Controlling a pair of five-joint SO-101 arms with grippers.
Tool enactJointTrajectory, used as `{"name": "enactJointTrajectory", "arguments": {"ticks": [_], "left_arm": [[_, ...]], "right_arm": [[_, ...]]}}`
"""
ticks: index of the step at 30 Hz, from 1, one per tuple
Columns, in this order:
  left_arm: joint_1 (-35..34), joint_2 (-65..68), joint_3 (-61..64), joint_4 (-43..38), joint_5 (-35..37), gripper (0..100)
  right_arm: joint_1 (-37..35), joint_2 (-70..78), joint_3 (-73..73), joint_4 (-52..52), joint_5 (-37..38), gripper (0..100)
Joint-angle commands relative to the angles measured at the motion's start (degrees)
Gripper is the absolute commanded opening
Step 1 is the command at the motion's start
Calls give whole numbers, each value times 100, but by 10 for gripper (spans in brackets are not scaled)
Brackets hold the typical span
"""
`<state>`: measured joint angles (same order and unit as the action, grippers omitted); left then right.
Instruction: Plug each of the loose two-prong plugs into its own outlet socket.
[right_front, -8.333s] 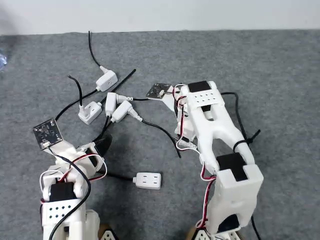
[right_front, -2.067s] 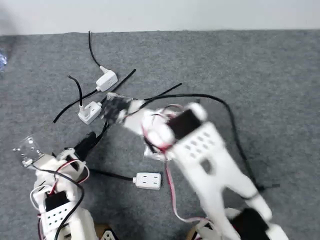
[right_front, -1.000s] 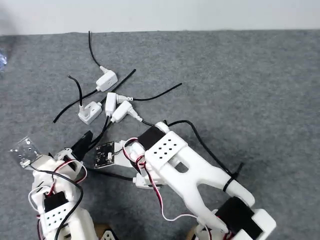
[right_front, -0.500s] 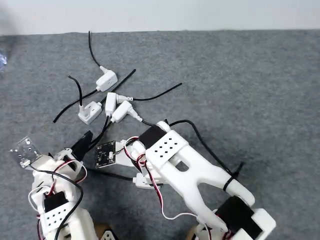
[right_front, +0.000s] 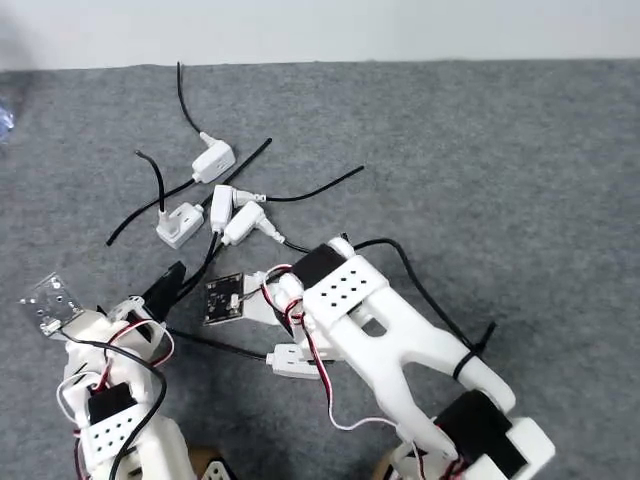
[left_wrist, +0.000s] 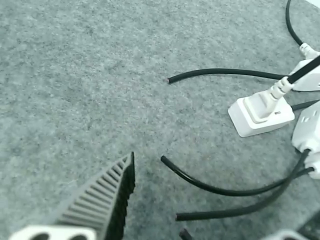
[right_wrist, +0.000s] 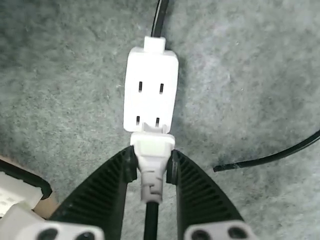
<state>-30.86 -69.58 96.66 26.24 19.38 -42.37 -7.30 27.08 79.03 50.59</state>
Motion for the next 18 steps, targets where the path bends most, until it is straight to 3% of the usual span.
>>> {"name": "enactJointTrajectory", "arguments": {"ticks": [1,18], "left_arm": [[-18,-44,-40,-149,-35,527],[-18,-44,-40,-149,-35,527]], "right_arm": [[13,-13,88,-233,35,8],[-277,-48,158,268,-237,8]]}}
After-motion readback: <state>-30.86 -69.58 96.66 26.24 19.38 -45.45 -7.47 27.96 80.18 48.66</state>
